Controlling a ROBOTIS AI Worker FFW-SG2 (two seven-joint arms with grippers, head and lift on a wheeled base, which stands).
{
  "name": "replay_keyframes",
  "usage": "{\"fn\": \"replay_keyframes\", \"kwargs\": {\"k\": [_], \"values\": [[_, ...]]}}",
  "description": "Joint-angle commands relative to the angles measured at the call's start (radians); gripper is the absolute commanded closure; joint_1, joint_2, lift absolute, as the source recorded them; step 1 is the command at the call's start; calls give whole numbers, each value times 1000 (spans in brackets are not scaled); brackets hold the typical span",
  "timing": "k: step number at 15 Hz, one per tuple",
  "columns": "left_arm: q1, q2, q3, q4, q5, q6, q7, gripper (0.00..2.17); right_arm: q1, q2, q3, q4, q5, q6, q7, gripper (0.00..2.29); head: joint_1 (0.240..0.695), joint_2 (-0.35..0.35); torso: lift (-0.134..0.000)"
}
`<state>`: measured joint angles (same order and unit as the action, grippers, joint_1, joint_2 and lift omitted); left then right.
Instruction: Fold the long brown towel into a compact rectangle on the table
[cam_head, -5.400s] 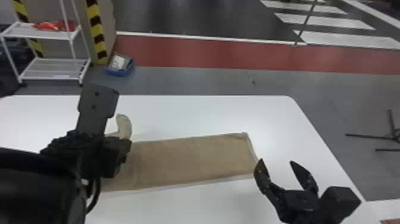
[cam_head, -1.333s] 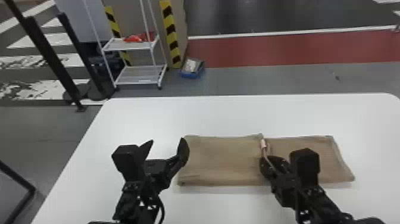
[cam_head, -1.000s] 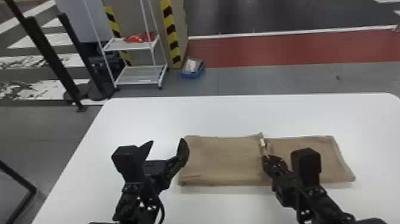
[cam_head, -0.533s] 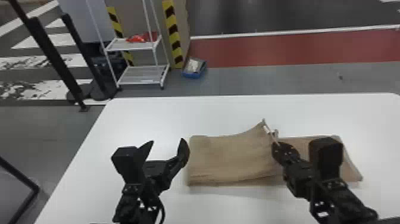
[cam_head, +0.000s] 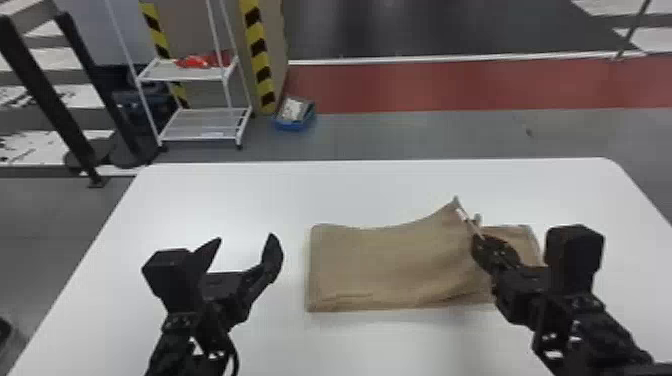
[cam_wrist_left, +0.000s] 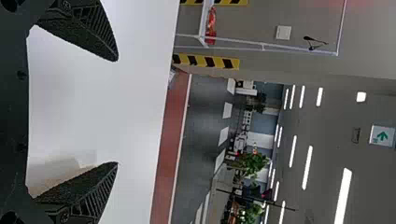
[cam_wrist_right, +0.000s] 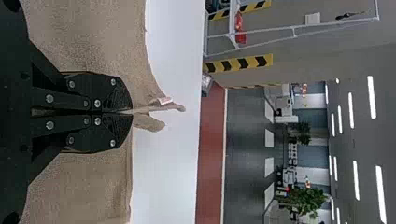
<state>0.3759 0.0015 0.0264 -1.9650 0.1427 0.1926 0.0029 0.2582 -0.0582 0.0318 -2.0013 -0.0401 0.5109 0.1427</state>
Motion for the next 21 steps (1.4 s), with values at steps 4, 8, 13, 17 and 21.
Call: {"fn": "replay_keyframes", "kwargs": {"k": [4, 8, 13, 17, 21], "values": [[-6, -4, 7, 17, 3, 0, -7, 87, -17, 4, -69, 13, -38, 35, 0, 1123, 695, 26, -115], [-9, -4, 13, 24, 3, 0, -7, 87, -25, 1, -175, -57, -107, 81, 3, 1123, 695, 12, -115], [-22, -4, 15, 46, 3, -3, -9, 87, -48, 4, -191, 41, -110, 90, 2, 515, 695, -33, -115], [-23, -4, 18, 54, 3, -3, -9, 87, -71, 3, -239, 53, -103, 157, 3, 39, 695, -51, -115], [-22, -4, 18, 55, 3, -3, -11, 87, -100, -12, -267, 62, -92, 274, 18, 63, 695, -76, -115]]}}
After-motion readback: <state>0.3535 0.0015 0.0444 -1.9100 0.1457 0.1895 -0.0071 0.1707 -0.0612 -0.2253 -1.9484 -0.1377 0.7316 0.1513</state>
